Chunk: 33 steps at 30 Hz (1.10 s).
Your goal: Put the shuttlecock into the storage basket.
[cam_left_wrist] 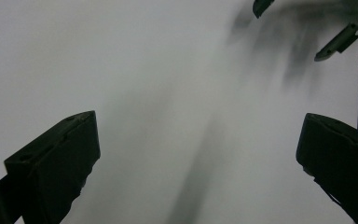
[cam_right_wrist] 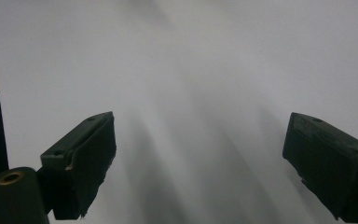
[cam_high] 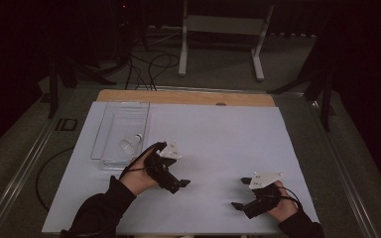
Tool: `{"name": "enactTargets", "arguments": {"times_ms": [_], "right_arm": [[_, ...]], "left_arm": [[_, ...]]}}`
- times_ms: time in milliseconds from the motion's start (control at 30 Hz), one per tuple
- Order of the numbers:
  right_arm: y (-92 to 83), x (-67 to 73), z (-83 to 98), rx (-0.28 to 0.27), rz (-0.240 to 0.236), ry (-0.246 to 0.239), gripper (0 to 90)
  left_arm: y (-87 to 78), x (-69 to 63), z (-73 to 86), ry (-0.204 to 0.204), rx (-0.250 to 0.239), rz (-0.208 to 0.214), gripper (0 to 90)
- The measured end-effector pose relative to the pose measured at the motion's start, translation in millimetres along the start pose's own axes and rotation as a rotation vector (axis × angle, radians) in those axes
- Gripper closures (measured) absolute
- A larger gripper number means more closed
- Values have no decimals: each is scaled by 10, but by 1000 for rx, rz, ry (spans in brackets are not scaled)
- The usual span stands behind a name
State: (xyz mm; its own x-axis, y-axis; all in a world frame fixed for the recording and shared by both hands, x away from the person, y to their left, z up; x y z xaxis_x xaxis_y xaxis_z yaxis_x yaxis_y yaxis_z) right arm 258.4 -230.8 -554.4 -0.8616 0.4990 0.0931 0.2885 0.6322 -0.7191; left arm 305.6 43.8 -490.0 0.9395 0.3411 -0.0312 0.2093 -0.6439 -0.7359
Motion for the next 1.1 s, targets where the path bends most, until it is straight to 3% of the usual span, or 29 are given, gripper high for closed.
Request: {"name": "enactTargets", "arguments": {"times_ms": [467,1100], "right_arm": [[-3,0,-1,-5,1,1,94],[15,20,-9,0,-4,-6,94]], "left_arm": [[52,-66,200,4,31,17,1],[-53,-114,450,-39,28,16,1]]}}
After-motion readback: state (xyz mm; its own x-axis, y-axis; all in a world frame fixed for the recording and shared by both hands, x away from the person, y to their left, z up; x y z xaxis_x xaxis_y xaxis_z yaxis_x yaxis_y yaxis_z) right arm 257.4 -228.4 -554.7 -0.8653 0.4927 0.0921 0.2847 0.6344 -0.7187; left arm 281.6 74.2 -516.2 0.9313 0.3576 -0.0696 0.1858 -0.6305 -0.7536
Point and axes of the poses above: each handheld gripper's, and its own axes: y roughly forward along the jaws, z roughly out of its underside, x roughly to its left, the point moved 5 cm from there along y, roughly forward along the jaws, and after that the axes turned 3 degrees about y, right-handed, at the moved point
